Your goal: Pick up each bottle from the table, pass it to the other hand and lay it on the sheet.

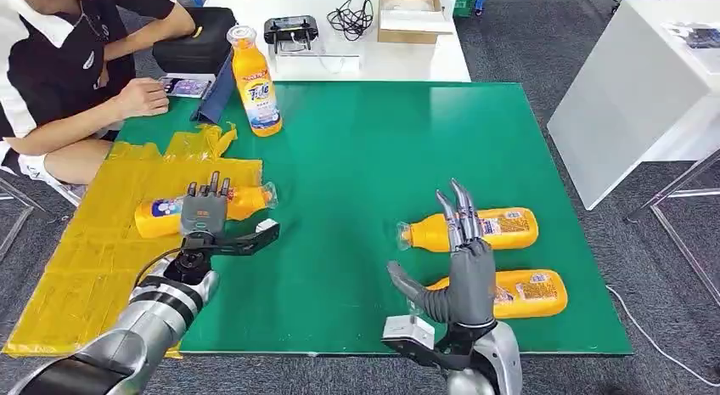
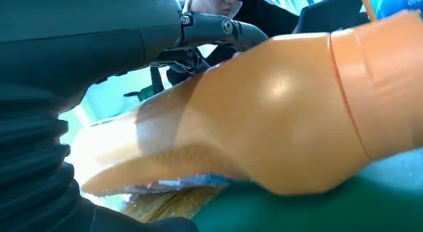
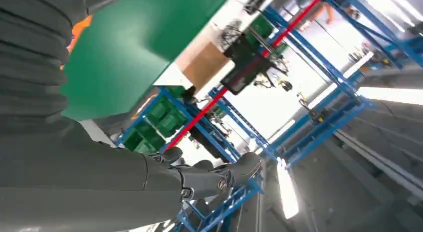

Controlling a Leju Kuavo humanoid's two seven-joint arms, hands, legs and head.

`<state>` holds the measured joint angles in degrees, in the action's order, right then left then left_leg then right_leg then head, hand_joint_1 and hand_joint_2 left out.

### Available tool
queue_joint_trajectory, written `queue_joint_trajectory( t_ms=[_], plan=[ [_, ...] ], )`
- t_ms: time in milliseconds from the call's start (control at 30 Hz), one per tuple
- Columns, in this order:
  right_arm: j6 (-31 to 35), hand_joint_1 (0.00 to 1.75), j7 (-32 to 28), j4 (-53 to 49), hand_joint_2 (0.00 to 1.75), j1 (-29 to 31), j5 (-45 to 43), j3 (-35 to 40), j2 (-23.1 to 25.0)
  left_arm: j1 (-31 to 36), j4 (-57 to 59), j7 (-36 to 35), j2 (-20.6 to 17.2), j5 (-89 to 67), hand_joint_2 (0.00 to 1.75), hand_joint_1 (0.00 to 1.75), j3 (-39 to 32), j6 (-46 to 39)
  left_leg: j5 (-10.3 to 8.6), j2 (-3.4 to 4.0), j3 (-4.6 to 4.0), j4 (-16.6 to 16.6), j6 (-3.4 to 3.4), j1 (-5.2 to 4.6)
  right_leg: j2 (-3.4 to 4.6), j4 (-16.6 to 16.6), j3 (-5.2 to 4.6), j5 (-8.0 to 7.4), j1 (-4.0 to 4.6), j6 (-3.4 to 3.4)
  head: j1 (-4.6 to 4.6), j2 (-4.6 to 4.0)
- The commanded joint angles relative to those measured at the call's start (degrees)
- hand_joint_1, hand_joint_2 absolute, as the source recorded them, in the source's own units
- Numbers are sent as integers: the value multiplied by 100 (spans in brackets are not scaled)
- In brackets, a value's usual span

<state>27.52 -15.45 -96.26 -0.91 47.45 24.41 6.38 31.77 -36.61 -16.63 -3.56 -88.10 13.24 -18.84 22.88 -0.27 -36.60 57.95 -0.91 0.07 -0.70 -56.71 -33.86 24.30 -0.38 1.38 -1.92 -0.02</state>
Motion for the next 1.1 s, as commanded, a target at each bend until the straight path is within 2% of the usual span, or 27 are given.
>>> queue_joint_trajectory(
  t_ms=[33,200,300,333,433,467,600,633,767,800,900,1100],
  plan=[
    [-106,0,439,567,175,308,514,-338,-421,-318,-353,549,275,456,175,0,-403,-491,7,8,30,-11,3,-1,11,16,31,3,-1,0,-2,0],
    [-356,0,978,980,175,651,1226,-597,-826,-1140,-2109,2014,413,1886,175,0,-508,-1227,9,7,23,-5,1,1,11,13,25,3,0,2,0,0],
    [-456,0,965,1282,175,855,1262,-698,-943,-1440,-2770,2243,462,2409,175,0,-471,-1149,8,13,16,-4,0,-1,14,13,16,1,0,2,0,0],
    [-564,0,1031,1447,175,984,1346,-721,-1072,-1574,-3066,2699,498,2949,175,0,-445,-1226,9,11,18,-4,1,-2,12,11,18,2,-1,2,0,0],
    [-683,0,1004,1898,175,1285,1329,-837,-1221,-1795,-3594,3010,539,3658,175,0,-333,-996,14,18,32,-6,1,-6,22,17,34,4,-4,2,-2,0],
    [-736,0,1014,2047,175,1381,1344,-869,-1276,-1825,-3664,2992,550,3666,175,0,-332,-1035,5,10,3,-2,0,-6,11,8,5,-2,-3,1,-2,0],
    [-911,0,834,2623,175,1702,1262,-994,-1407,-1879,-3891,3049,621,3882,175,0,-261,-1101,6,12,7,-1,1,-5,13,9,8,-2,-1,1,-2,0],
    [-904,0,815,2647,175,1714,1251,-1000,-1416,-1878,-3897,3049,623,3884,175,0,-254,-1100,13,17,30,-4,4,-5,20,13,31,3,-2,0,-4,0],
    [-906,0,808,2654,175,1709,1252,-993,-1391,-1865,-3866,3044,615,3896,175,0,-260,-1093,14,5,38,-6,4,-6,10,15,42,7,-4,0,-4,0],
    [-906,0,808,2654,175,1709,1252,-993,-1391,-1865,-3866,3044,615,3896,175,0,-260,-1093,8,10,10,-1,2,-6,12,7,9,1,-2,0,-7,0],
    [-973,0,882,2703,175,1759,1374,-946,-1443,-1865,-3875,3136,632,3981,175,0,-257,-1164,11,2,31,-8,5,-6,4,13,33,7,-3,1,-2,0],
    [-984,0,876,2919,175,1866,1367,-959,-1463,-1878,-3929,3146,637,3980,175,0,-224,-1164,10,8,22,-3,3,-6,10,8,22,3,-2,2,-4,0]
  ],
)
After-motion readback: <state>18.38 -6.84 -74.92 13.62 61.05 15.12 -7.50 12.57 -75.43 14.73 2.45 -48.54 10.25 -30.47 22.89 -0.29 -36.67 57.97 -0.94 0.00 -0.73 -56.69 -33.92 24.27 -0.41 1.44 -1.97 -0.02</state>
